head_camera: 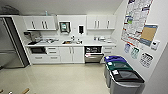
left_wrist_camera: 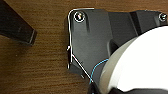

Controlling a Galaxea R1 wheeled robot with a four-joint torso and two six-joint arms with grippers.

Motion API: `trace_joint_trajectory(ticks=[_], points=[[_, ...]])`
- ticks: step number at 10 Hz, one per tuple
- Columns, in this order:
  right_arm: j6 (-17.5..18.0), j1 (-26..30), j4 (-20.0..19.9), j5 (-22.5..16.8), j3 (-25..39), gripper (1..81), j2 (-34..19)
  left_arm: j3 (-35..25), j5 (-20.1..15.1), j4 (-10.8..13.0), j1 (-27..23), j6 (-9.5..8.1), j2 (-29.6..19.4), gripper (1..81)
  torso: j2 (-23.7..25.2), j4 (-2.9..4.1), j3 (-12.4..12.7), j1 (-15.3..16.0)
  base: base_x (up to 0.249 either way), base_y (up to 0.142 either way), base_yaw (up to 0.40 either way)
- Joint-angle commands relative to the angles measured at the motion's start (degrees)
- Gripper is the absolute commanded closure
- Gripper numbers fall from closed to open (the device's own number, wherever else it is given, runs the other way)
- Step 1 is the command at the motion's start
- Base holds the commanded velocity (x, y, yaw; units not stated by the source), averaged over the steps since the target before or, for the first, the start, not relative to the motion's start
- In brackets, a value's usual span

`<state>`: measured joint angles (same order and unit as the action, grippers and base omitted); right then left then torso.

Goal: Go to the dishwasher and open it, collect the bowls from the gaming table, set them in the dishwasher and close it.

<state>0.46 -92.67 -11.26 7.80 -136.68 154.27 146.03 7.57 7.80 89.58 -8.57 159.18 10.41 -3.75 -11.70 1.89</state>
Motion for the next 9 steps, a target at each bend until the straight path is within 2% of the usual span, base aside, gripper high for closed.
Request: trace_joint_trajectory(ticks=[1, 9], points=[[-0.1, 1.7, 0.5, -3.3, 0.0, 81.1, -1.5, 0.1, -2.6, 0.6, -2.2, 0.4, -1.3, 81.1, 0.0, 0.0, 0.0, 0.0, 0.187, 0.0, 0.0], [-0.1, 1.6, 0.5, -3.2, 0.0, 81.1, -1.5, 0.1, -2.5, 0.6, -2.1, 0.4, -1.5, 81.1, 0.0, 0.0, 0.0, 0.0, 0.213, 0.0, 0.0]])
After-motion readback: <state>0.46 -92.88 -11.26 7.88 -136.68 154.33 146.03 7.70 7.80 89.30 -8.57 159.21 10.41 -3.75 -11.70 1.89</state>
